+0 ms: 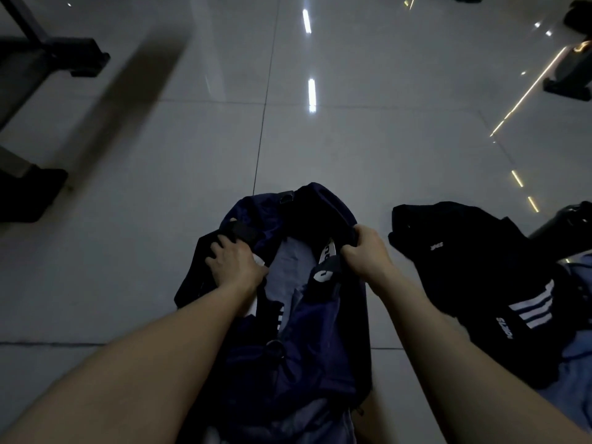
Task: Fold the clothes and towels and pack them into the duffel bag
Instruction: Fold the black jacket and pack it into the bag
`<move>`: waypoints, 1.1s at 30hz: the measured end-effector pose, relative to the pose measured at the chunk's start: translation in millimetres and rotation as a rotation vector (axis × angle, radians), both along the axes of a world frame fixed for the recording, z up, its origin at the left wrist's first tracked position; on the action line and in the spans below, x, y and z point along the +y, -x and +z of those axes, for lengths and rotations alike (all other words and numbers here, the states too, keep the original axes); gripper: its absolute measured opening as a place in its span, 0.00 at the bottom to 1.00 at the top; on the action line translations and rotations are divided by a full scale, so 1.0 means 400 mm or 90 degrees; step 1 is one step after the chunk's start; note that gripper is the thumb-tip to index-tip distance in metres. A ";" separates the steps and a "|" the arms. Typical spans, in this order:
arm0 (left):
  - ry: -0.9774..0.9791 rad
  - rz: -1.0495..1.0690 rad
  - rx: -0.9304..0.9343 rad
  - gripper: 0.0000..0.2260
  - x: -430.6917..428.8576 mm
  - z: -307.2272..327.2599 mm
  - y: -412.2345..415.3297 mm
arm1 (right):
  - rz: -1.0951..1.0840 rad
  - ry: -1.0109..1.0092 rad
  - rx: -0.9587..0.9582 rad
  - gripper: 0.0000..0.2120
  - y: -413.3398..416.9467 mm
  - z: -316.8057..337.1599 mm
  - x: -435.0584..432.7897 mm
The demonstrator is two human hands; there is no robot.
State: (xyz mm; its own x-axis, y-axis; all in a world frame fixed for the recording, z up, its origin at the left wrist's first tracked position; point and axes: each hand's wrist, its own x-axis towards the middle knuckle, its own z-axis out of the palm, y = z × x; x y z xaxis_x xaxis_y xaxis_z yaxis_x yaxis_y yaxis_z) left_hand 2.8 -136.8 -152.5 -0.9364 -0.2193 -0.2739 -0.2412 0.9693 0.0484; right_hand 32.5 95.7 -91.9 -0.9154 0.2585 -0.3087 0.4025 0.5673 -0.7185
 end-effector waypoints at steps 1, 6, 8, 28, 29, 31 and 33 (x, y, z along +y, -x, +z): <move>-0.013 0.000 0.006 0.39 -0.004 0.008 0.014 | -0.007 -0.003 0.015 0.08 0.007 0.004 -0.005; -0.029 0.013 -0.039 0.56 0.004 0.016 0.005 | 0.004 -0.018 0.010 0.07 0.018 0.012 -0.038; -0.010 -0.001 -0.028 0.61 0.008 0.006 -0.025 | 0.015 -0.027 0.001 0.05 0.014 0.008 -0.051; -0.061 0.021 0.018 0.67 -0.004 -0.052 0.022 | 0.007 -0.014 0.016 0.03 0.022 -0.043 -0.052; -0.061 0.025 0.021 0.66 -0.003 -0.051 0.028 | 0.002 -0.015 0.020 0.03 0.024 -0.044 -0.049; -0.060 0.025 0.036 0.65 -0.005 -0.050 0.036 | -0.015 -0.020 0.032 0.03 0.022 -0.047 -0.043; -0.063 0.019 0.052 0.64 -0.008 -0.051 0.043 | -0.045 -0.024 0.049 0.05 0.016 -0.045 -0.038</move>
State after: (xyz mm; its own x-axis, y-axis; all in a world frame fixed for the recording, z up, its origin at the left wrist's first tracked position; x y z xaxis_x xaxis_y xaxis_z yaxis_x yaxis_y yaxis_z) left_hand -14.4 -139.9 -172.8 -0.9497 -0.2237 -0.2192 -0.2619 0.9511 0.1639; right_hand 26.0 80.6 -109.9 -0.9147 0.3339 -0.2276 0.3876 0.5661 -0.7275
